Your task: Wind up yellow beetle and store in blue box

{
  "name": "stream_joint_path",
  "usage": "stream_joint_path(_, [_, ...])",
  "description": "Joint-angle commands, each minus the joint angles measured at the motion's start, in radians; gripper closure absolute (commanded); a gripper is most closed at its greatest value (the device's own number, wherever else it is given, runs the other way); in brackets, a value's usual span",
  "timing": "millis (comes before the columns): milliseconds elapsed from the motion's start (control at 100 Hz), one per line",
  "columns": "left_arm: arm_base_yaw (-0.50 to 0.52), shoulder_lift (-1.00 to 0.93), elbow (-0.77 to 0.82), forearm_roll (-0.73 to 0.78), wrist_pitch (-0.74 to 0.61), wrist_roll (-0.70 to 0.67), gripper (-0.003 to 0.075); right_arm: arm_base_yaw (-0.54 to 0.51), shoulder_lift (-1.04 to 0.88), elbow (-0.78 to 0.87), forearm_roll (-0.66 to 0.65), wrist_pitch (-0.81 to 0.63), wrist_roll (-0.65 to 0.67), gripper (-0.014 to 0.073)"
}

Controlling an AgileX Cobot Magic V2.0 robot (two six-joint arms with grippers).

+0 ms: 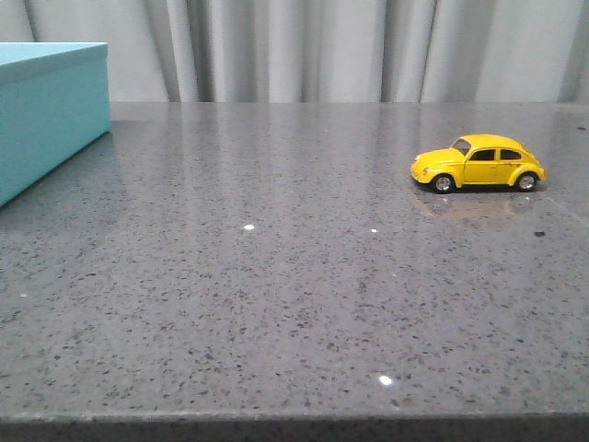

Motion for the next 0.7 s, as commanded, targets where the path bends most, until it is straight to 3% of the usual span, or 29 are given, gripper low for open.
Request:
stream_joint_path(0, [0.002, -0.031, 0.005, -0.006, -0.085, -0.007, 0.0739, -0.007, -0.022, -0.038, 0.003, -0.088, -0.007, 0.0659])
stream_joint_path(360, [0.000, 0.112, -0.204, -0.006, -0.021, -0.007, 0.0739, -0.004, 0.141, -0.304, 0.003, 0.257, -0.002, 0.0652])
stream_joint_path(690, [-0.038, 0.359, -0.371, -0.012, -0.016, -0.007, 0.0739, -0.003, 0.361, -0.466, 0.003, 0.292, -0.003, 0.0651])
